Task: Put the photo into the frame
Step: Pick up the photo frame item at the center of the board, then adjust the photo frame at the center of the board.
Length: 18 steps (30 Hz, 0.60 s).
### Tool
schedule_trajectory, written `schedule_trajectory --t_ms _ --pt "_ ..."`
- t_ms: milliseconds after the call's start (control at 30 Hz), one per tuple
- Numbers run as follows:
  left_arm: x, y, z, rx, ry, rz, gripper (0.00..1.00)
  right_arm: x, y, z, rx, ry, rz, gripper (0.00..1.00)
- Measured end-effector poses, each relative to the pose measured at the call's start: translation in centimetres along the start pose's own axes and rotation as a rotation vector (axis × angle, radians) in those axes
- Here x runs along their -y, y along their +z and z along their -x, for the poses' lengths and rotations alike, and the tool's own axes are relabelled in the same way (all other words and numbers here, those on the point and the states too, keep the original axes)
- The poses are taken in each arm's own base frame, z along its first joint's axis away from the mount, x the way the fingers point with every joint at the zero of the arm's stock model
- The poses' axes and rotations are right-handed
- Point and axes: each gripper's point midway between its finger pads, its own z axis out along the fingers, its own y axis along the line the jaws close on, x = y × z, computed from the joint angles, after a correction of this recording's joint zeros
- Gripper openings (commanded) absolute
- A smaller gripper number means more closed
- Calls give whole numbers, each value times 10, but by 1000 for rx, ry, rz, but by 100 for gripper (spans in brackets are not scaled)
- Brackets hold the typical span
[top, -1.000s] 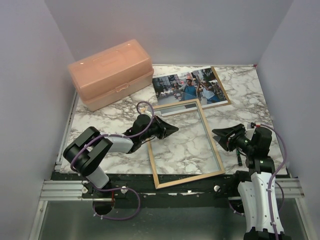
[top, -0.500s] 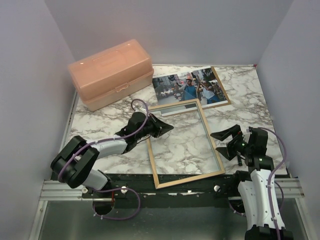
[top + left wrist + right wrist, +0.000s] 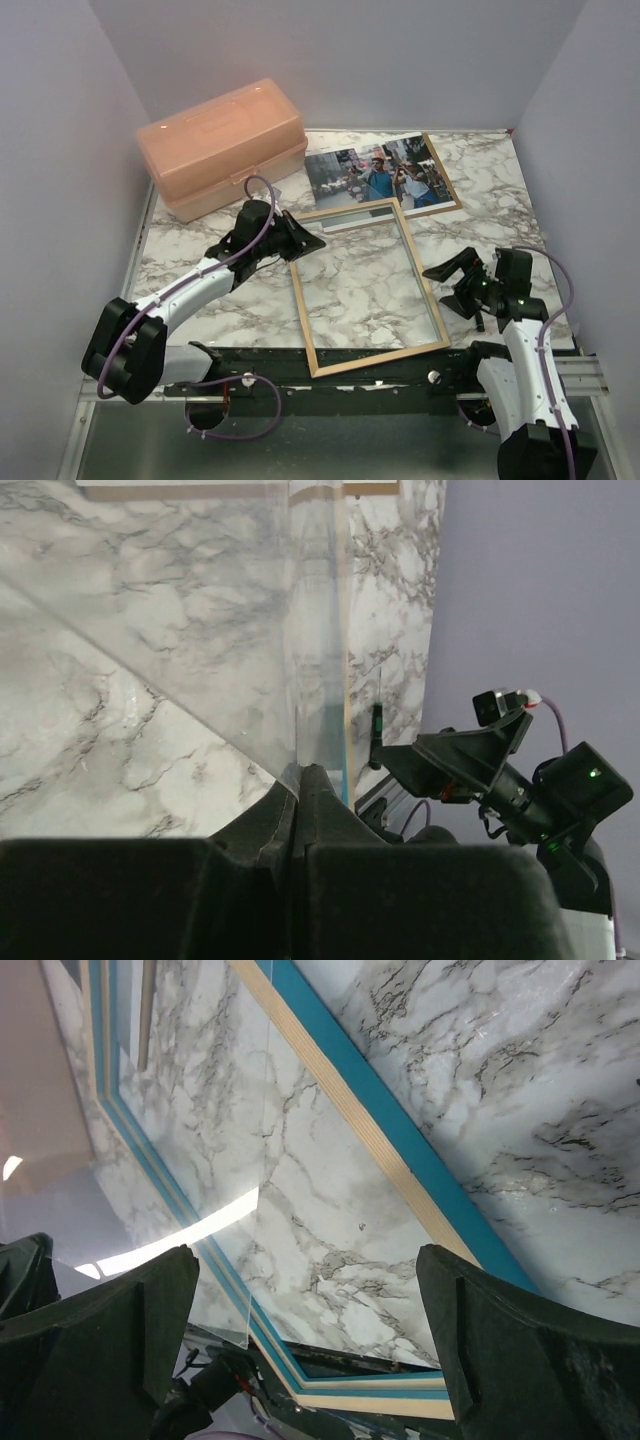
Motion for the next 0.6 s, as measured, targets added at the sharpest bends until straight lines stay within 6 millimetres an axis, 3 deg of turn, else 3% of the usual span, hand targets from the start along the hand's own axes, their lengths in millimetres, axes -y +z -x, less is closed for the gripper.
schedule_trajectory --t_ms 400,600 --pt "-18 -31 -6 -132 138 100 0 12 19 9 -55 -31 -68 97" --pt "-25 -53 -9 -159 160 120 0 6 30 25 -80 -59 -92 95"
